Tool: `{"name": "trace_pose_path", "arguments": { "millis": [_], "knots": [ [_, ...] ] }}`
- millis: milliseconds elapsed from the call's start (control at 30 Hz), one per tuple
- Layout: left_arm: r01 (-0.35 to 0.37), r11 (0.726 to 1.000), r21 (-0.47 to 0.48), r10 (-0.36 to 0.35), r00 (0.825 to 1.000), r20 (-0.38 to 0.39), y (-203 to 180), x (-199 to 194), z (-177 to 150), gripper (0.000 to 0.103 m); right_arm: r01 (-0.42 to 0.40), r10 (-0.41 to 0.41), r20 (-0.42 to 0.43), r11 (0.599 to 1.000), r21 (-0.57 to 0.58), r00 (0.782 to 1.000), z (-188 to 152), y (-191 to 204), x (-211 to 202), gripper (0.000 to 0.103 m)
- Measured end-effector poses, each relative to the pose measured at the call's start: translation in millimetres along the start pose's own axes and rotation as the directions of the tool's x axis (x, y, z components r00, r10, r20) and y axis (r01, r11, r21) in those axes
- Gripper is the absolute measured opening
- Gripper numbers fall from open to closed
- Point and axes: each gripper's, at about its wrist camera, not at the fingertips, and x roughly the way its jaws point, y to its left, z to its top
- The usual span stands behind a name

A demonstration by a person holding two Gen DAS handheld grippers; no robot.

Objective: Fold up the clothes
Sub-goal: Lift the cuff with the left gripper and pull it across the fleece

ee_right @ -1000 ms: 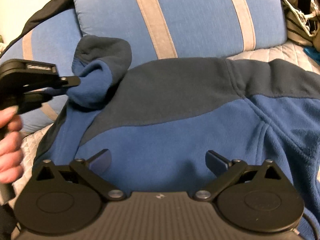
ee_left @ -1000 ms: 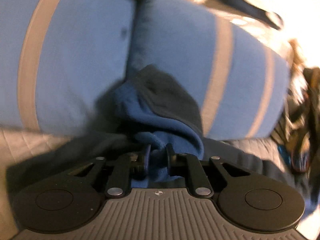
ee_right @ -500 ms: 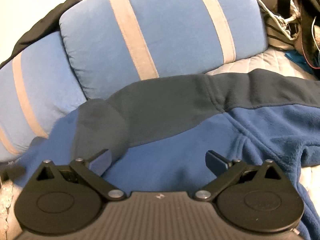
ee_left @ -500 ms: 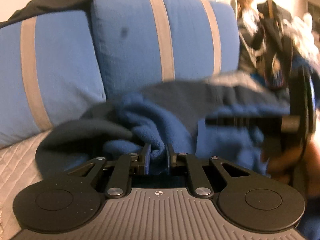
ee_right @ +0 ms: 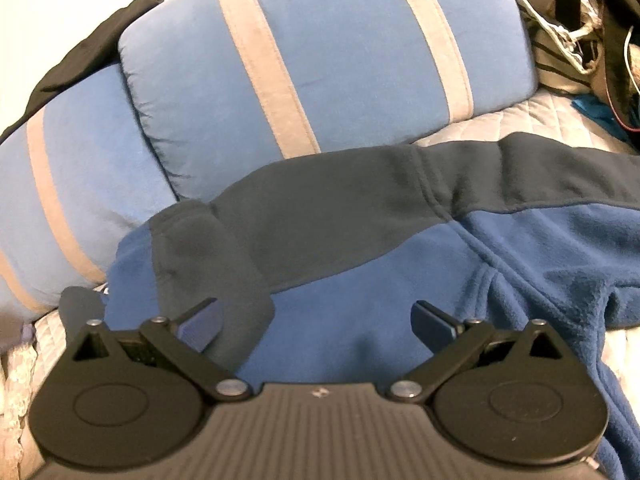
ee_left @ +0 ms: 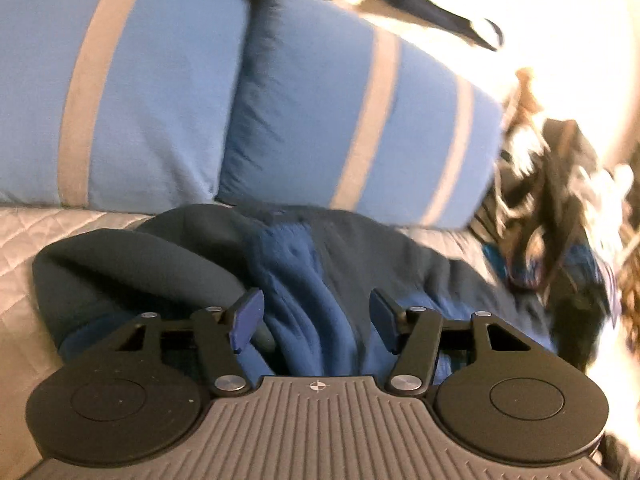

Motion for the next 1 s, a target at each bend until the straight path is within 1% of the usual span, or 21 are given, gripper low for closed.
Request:
{"name": "trace_pose_path", "arguments": {
  "millis": [100,200,267,367,467,500,533,567,600,633,700,767,867,933,1000],
  "knots": [
    [0.009,0.994,-0.108,-0.012,1.0,-0.024,20,23,15,0.058,-0.012,0.012,-0.007,1.0,-0.027,1.0,-1,3,0,0.103],
    [0.02,0.979,-0.204,-0.027,0.999,-0.032,39,46,19,0.057,-0.021,0.02,-0.026,0.998,-0.06,0.999,-3,8,1,0.103],
    [0.022,0.969,-0.247,-0.034,0.998,-0.045,47,57,18,0.056,-0.03,0.027,-0.039,0.997,-0.075,0.999,-5,10,2,0.103],
    [0.022,0.967,-0.253,-0.037,0.998,-0.054,49,68,14,0.056,-0.039,0.035,-0.042,0.996,-0.082,0.998,-5,12,2,0.103],
    [0.019,0.965,-0.261,-0.038,0.997,-0.067,50,77,13,0.044,-0.045,0.041,-0.049,0.996,-0.078,0.998,-4,12,2,0.103],
    [0.016,0.964,-0.264,-0.037,0.997,-0.073,50,80,13,0.036,-0.048,0.044,-0.052,0.996,-0.075,0.998,-4,12,3,0.103],
    [0.014,0.963,-0.267,-0.036,0.996,-0.079,50,83,13,0.032,-0.049,0.045,-0.053,0.996,-0.077,0.998,-4,13,3,0.103],
    [0.006,0.964,-0.266,-0.03,0.996,-0.086,49,86,13,0.031,-0.05,0.046,-0.054,0.996,-0.078,0.998,-3,13,4,0.103],
    [0.001,0.965,-0.261,-0.025,0.996,-0.087,49,85,13,0.027,-0.05,0.046,-0.055,0.996,-0.079,0.997,-3,14,4,0.103],
    [-0.002,0.967,-0.256,-0.021,0.996,-0.087,49,84,12,0.021,-0.05,0.045,-0.058,0.996,-0.08,0.997,-4,14,4,0.103],
    [-0.023,0.971,-0.239,0.005,0.997,-0.074,45,79,14,0.016,-0.051,0.046,-0.065,0.996,-0.079,0.997,-4,15,6,0.103],
    [-0.046,0.98,-0.193,0.038,0.998,-0.045,36,69,17,0.014,-0.053,0.048,-0.068,0.995,-0.08,0.997,-4,15,6,0.103],
    [-0.096,0.992,-0.083,0.096,0.995,-0.001,16,49,25,0.013,-0.05,0.043,-0.07,0.994,-0.092,0.997,-3,17,8,0.103],
    [-0.15,0.989,-0.002,0.15,0.988,0.042,3,32,30,0.012,-0.053,0.045,-0.075,0.993,-0.105,0.996,-4,19,9,0.103],
    [-0.217,0.974,0.071,0.209,0.973,0.098,-8,13,34,0.012,-0.054,0.045,-0.079,0.991,-0.118,0.996,-5,21,10,0.103]
  ]
}}
